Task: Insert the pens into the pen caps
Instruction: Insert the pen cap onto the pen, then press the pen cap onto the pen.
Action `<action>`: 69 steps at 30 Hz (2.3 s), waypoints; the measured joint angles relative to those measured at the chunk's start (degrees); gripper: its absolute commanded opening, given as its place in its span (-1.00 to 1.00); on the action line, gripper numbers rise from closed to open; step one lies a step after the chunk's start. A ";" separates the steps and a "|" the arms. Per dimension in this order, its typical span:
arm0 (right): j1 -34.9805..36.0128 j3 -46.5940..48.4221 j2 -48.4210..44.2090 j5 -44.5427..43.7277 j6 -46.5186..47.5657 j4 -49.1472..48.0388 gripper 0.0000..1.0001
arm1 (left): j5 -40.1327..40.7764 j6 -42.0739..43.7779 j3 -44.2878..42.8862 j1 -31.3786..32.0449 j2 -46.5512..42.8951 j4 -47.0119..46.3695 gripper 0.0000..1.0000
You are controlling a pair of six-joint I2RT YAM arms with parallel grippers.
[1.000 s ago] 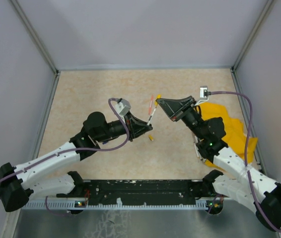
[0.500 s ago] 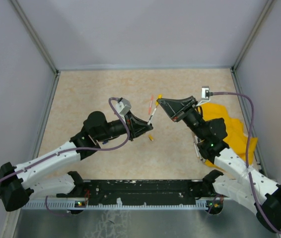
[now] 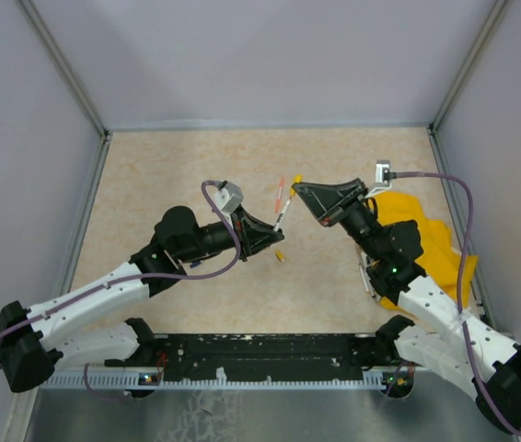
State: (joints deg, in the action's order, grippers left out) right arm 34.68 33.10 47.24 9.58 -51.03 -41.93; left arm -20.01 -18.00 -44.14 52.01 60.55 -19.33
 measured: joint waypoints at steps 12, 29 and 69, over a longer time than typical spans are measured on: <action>0.00 -0.48 0.66 3.15 0.31 -1.31 -1.00 | 0.09 -0.81 0.00 0.00 0.02 -1.70 -1.00; -0.37 -3.13 2.38 7.89 1.95 -8.83 -0.52 | 0.02 -5.16 -0.24 0.02 2.32 -6.91 -1.00; -0.35 26.32 6.45 12.90 10.32 34.91 -0.22 | -3.54 -4.70 -2.14 0.02 -1.11 -1.68 -1.00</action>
State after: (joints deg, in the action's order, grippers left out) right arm 34.33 59.42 53.69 22.48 -40.71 -7.03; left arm -23.55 -22.70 -46.28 52.03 59.44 -21.02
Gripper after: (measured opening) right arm 0.405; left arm 0.151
